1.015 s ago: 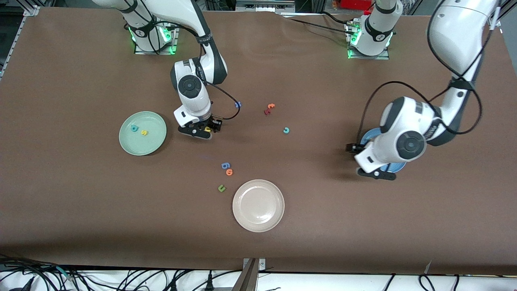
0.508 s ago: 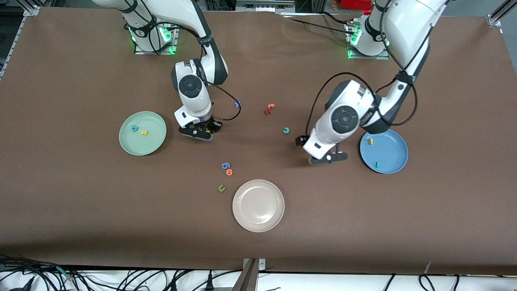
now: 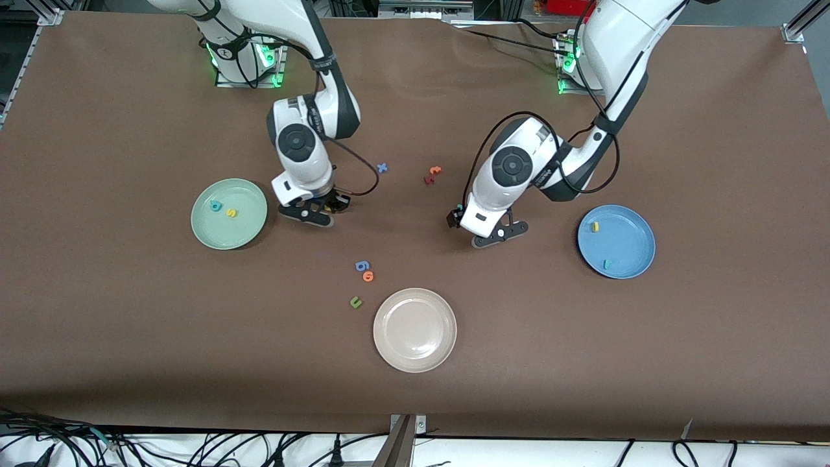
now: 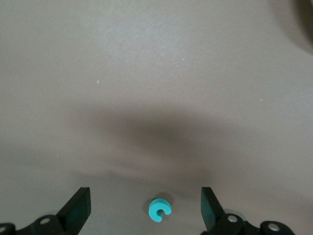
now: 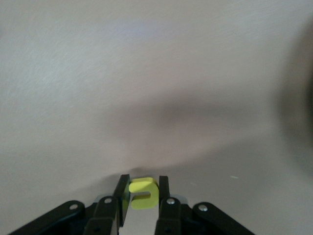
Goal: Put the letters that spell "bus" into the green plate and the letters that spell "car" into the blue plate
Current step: 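Grasp the yellow u with the right gripper while the left gripper reaches teal c, then drop the yellow u on the green plate while the left gripper grasps teal c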
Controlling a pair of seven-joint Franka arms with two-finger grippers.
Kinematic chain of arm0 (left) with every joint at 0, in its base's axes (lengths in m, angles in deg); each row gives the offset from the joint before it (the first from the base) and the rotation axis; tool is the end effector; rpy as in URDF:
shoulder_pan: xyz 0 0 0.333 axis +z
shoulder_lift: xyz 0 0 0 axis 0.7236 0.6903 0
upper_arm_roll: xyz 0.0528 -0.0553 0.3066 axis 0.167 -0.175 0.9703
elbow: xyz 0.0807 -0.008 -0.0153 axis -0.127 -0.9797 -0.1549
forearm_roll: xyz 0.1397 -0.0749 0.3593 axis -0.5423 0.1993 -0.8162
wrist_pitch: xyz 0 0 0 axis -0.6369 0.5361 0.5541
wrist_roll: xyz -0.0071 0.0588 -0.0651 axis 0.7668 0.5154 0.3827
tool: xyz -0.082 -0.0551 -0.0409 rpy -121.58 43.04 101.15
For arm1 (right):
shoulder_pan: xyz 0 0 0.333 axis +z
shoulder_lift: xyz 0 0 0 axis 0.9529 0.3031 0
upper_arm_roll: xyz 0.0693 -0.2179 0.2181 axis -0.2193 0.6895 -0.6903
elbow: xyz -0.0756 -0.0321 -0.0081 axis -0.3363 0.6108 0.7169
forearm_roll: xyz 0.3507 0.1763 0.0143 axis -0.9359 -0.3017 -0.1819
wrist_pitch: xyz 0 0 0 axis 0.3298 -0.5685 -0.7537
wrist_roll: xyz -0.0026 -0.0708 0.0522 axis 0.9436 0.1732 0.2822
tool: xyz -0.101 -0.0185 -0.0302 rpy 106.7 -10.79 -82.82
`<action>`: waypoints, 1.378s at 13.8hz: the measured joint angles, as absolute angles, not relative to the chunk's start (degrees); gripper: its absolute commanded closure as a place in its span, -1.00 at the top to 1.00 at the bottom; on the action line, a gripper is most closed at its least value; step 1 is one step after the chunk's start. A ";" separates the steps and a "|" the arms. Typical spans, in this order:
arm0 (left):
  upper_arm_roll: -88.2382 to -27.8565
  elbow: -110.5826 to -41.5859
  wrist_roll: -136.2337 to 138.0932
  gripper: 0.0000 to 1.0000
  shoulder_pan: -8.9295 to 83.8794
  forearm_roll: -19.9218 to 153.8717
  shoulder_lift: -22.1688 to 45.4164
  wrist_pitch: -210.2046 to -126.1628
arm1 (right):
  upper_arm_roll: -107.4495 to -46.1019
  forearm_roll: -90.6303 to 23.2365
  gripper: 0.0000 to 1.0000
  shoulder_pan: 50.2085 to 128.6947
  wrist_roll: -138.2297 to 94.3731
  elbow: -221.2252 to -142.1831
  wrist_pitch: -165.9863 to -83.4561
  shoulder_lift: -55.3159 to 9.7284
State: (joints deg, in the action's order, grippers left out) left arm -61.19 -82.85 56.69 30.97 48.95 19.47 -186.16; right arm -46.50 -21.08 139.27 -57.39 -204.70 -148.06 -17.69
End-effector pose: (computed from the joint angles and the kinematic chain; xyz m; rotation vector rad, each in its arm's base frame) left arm 0.5197 -0.3686 0.2197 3.0491 0.5907 -0.1503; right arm 0.4830 0.2913 0.2058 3.0565 -0.4219 -0.0754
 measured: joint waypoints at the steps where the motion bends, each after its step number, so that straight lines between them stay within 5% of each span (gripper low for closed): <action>1: -61.20 -82.98 60.96 0.96 30.28 45.92 19.98 -186.59 | -44.40 -21.08 -0.69 139.25 -56.02 -204.50 -144.53 -19.50; 8: -61.20 -83.13 73.53 0.85 27.96 40.76 22.80 -189.34 | -28.74 -21.05 -0.69 138.94 -40.46 -205.12 -129.44 -26.24; 12: -61.21 -83.52 79.29 0.74 26.18 40.76 23.46 -191.44 | -22.91 -20.99 -0.69 138.42 -31.79 -207.65 -128.85 -24.94; 17: -61.19 -86.40 82.03 0.56 25.58 40.76 24.13 -196.29 | -22.87 -21.05 -0.63 137.04 -29.26 -212.19 -134.45 -21.20; 19: -61.19 -86.39 82.60 0.20 25.58 40.76 23.96 -196.30 | -24.22 -21.19 0.29 136.95 -29.26 -212.74 -135.12 -19.98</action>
